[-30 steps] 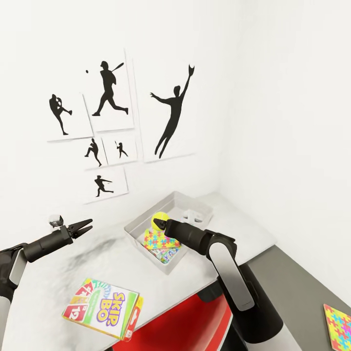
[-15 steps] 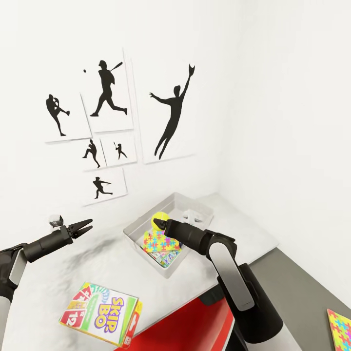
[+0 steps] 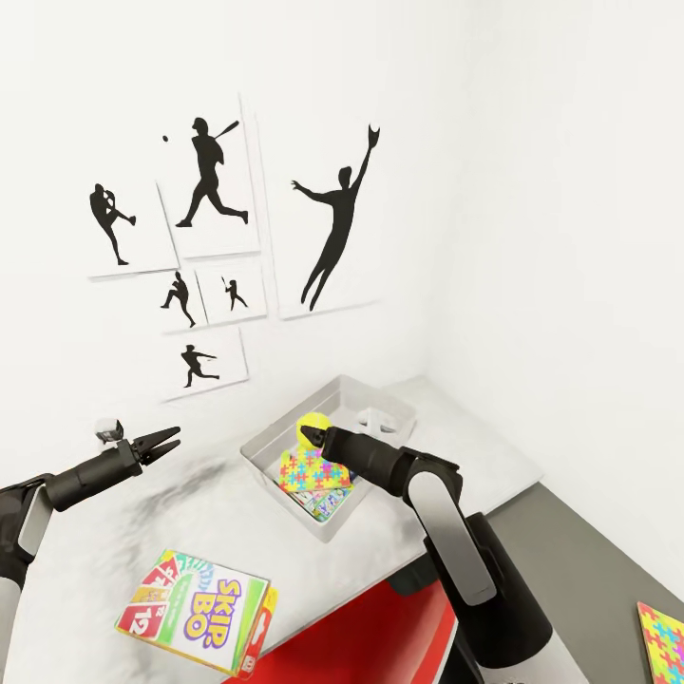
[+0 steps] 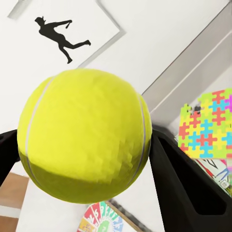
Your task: Put all the toys in the child's room - the three board games (two on the bed and one on the table), the two jigsaw puzzles on the table, and the tennis ball on the table - inside the toy box on the table in the child's room.
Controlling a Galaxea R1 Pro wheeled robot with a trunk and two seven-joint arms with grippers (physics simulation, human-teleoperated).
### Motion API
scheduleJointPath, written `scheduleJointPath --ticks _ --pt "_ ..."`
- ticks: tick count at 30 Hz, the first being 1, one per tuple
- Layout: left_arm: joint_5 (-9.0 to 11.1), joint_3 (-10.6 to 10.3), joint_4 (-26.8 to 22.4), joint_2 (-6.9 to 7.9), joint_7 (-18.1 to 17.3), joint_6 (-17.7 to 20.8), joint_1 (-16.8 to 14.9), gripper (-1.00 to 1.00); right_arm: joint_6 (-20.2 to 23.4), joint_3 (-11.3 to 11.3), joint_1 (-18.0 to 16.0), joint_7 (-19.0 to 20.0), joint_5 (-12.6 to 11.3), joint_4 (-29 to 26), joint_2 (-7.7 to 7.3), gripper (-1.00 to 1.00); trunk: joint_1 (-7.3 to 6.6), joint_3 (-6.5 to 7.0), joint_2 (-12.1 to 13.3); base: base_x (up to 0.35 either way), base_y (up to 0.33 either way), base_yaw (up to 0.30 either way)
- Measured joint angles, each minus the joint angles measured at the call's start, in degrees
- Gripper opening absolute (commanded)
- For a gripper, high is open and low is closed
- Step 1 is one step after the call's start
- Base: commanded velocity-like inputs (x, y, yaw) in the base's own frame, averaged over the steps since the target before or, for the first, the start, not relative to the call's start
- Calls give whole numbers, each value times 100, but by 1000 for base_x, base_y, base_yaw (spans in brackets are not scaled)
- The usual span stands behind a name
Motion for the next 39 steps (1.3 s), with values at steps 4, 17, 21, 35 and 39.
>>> scheduleJointPath --ticks 4,17,21,35,39 --pt "0 -1 0 0 1 1 0 100 101 -53 -90 -61 4 -3 13 -100 0 0 0 0 0 0" --pt "0 -2 0 0 1 1 0 100 1074 -867 -3074 -1549 -5 2726 222 -100 0 0 1 0 0 0" --pt "0 0 0 0 0 1 0 100 877 -1011 -3743 -1598 20 4385 223 -100 0 0 1 0 0 0" --pt "4 0 1 -4 0 1 0 100 139 -1013 -4407 -1608 61 6328 223 -100 0 0 0 0 0 0" --pt "4 0 1 -1 0 1 0 100 133 -994 -4405 -1611 68 6169 223 -100 0 0 0 0 0 0"
